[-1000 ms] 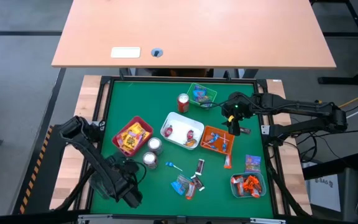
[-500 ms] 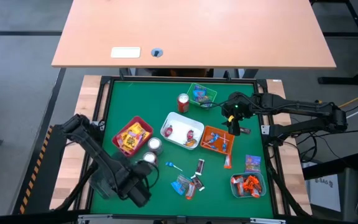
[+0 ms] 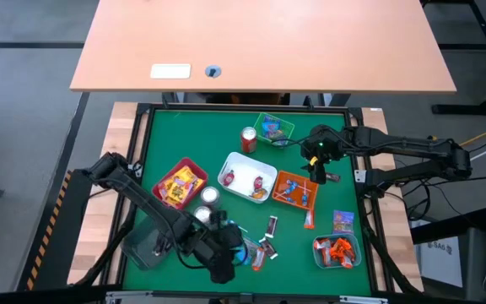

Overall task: Sort candy
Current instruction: Put the blue candy into the green bin

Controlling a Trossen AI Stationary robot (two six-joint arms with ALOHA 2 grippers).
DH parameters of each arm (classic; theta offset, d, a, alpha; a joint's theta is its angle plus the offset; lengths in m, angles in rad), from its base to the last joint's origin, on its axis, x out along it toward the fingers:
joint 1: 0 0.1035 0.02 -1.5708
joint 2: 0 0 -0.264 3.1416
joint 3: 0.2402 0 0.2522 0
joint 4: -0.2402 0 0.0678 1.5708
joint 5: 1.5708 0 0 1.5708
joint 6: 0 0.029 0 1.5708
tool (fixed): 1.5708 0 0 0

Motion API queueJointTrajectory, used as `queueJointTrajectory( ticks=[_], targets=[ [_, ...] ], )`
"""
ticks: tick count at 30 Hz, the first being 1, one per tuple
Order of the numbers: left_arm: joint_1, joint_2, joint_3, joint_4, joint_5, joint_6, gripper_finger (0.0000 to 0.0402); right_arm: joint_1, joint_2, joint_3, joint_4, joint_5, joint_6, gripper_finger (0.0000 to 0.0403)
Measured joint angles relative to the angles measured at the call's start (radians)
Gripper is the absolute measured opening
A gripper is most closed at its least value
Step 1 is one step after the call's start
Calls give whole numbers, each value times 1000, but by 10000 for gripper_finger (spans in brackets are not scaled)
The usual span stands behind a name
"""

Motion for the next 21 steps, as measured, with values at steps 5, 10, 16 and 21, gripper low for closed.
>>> queueJointTrajectory(
  ticks=[5, 10, 16, 21],
  targets=[
    [13, 58, -48, 136, 12, 204, 130, 0, 0, 0, -1, 0, 0, 234],
    [18, 134, -53, 159, 39, 326, 130, 0, 0, 0, 0, 0, 0, 234],
    [18, 219, -53, 159, 138, 426, 130, 0, 0, 0, 0, 0, 0, 234],
    [23, 272, -53, 161, 137, 502, 130, 0, 0, 0, 0, 0, 0, 234]
  ],
)
